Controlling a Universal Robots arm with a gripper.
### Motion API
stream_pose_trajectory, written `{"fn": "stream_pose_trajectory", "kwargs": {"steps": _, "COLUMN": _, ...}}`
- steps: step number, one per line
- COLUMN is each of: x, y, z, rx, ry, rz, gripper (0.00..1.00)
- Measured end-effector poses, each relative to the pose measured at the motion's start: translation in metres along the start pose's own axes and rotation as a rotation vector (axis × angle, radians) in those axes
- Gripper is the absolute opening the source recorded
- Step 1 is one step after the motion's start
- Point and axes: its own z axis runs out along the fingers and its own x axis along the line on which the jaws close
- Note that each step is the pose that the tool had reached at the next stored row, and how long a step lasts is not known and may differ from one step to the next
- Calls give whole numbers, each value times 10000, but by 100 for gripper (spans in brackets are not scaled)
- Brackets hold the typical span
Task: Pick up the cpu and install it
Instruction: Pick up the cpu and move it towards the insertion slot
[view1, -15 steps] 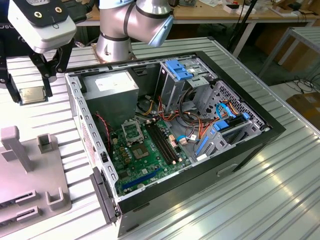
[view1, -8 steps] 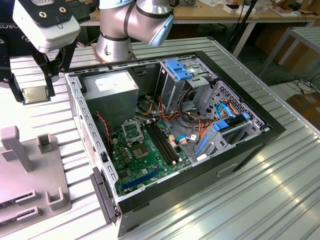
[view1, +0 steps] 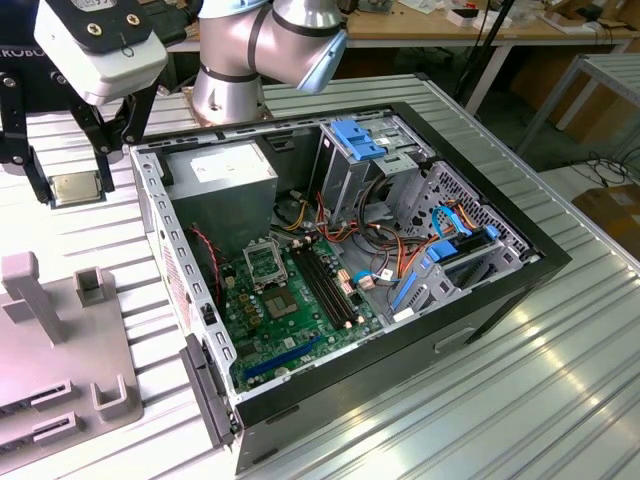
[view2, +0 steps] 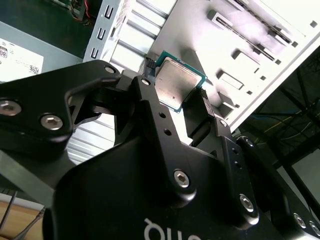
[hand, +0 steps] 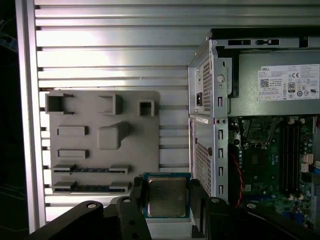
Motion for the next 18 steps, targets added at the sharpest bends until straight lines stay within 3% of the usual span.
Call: {"fn": "stream_pose_trajectory", "kwargs": {"steps": 18, "x": -133, "y": 2, "z": -1, "rx": 0, "ry": 1, "rz": -1, "gripper": 47}}
